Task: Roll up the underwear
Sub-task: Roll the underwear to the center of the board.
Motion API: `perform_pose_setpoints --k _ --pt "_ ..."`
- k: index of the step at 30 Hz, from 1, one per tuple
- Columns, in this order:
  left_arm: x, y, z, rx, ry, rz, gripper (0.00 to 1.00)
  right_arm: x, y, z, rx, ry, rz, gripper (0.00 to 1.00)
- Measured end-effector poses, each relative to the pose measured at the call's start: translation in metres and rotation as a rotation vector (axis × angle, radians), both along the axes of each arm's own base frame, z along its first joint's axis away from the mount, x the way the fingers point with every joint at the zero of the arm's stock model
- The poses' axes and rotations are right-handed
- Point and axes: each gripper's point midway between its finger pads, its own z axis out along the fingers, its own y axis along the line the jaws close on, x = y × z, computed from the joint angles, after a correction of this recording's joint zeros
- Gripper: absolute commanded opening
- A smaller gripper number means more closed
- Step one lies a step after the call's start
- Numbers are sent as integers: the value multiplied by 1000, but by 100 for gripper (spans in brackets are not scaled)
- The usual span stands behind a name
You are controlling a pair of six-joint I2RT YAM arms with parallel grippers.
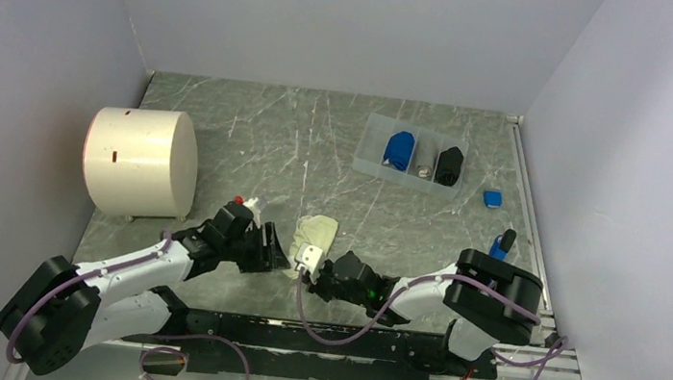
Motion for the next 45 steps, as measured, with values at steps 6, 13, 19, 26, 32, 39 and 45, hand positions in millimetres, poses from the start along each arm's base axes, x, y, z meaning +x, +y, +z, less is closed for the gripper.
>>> perform_pose_setpoints --k 6,13,19,26,32,39,45 --pt "-8 3 -14 -15 70 55 60 1 -1 1 46 77 5 7" --pt "-3 -9 -18 -122 115 129 53 1 -1 1 84 139 26 9" --pt "0 -12 -22 -173 161 203 39 0 -2 2 124 181 46 10" --pt "2 -13 -30 -177 207 248 11 -3 -2 2 137 194 67 40" --pt "5 -14 -29 -152 209 254 7 -12 -1 5 75 139 116 56" --pt "5 -10 -28 -105 224 262 6 -10 0 12 -56 -55 149 58" --pt "3 -7 -28 -82 237 266 6 -9 1 9 -133 -149 176 51"
